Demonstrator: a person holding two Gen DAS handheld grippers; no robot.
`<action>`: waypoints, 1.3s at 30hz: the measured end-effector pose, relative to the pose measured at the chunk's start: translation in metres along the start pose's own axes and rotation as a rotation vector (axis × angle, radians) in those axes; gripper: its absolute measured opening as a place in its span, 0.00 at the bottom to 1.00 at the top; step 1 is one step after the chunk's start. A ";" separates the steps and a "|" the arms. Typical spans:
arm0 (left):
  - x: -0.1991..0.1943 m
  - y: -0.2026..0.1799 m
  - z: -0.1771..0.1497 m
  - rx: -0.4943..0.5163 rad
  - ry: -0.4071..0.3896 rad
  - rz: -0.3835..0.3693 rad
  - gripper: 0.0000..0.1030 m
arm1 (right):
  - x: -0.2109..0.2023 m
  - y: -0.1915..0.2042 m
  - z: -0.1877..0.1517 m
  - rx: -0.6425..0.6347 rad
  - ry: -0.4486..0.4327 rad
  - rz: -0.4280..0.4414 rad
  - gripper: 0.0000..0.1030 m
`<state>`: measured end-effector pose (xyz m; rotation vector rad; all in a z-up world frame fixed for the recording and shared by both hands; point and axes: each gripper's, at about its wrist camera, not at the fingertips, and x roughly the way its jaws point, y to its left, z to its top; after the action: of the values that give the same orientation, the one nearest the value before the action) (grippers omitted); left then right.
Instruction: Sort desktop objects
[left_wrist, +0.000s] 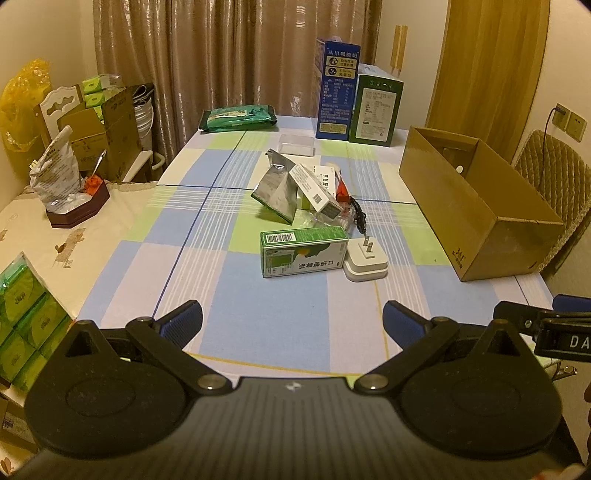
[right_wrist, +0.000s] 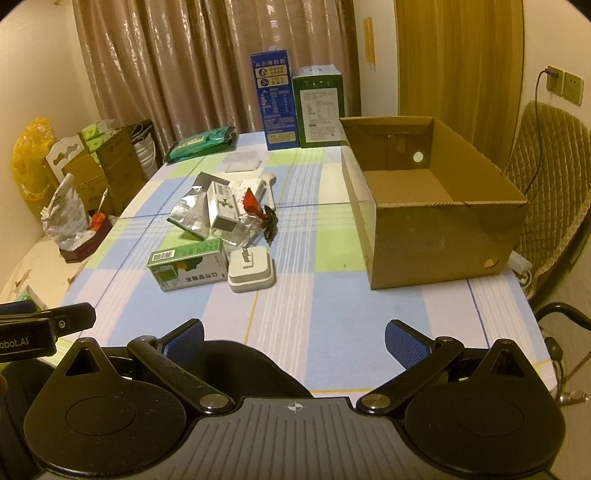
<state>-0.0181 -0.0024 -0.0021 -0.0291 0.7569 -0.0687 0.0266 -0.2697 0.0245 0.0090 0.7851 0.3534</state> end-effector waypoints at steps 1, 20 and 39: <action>0.002 0.000 0.001 0.000 0.004 -0.002 0.99 | 0.001 -0.001 0.000 0.001 0.001 -0.001 0.98; 0.001 0.005 0.018 -0.041 -0.045 -0.018 0.99 | 0.005 -0.003 0.001 0.001 0.002 0.004 0.98; 0.066 0.028 0.052 0.085 -0.032 -0.036 0.99 | 0.050 0.005 0.033 -0.101 -0.006 0.044 0.98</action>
<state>0.0673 0.0211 -0.0112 0.0373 0.7206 -0.1339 0.0806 -0.2455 0.0144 -0.0677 0.7612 0.4343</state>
